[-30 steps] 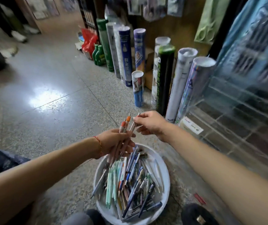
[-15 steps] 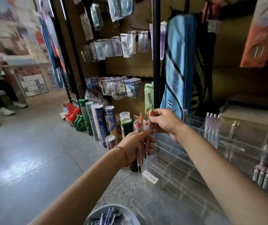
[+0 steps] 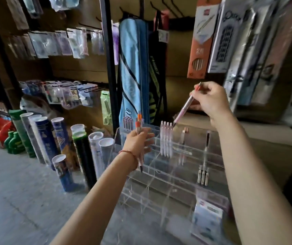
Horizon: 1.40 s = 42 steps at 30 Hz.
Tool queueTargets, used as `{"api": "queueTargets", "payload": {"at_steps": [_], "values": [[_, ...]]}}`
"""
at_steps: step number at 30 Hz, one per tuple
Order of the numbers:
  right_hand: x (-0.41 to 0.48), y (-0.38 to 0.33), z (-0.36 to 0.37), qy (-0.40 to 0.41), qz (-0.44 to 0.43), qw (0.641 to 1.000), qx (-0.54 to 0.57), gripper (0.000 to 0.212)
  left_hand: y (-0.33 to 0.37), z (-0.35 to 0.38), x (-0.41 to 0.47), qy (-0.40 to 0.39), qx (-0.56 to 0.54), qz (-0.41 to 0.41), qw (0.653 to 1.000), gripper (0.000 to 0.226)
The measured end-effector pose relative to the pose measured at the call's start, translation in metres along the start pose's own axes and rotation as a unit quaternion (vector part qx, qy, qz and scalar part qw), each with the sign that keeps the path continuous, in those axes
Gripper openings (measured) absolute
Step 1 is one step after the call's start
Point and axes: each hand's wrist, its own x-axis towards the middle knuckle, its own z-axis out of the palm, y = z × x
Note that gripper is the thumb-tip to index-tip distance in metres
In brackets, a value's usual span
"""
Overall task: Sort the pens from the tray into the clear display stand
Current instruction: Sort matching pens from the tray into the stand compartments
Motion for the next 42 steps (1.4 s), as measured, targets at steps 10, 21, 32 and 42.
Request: {"api": "queueTargets", "payload": {"at_steps": [10,21,32,42], "values": [[-0.006,0.052,0.0,-0.048,-0.065,0.946,-0.314,0.02,-0.029,0.044,0.011,-0.062,-0.018,-0.007,0.998,0.017],[0.01,0.081,0.016,-0.103,0.029,0.828,-0.551,0.016,-0.039,0.03,0.005,-0.094,0.097,-0.023,0.991,0.011],[0.011,0.081,0.013,-0.133,0.062,0.806,-0.573,0.022,-0.026,0.029,0.0,-0.141,0.102,-0.027,0.984,0.008],[-0.009,0.018,0.003,-0.279,0.104,0.91,-0.288,0.019,-0.028,0.041,-0.002,-0.207,0.021,-0.046,0.977,0.014]]}}
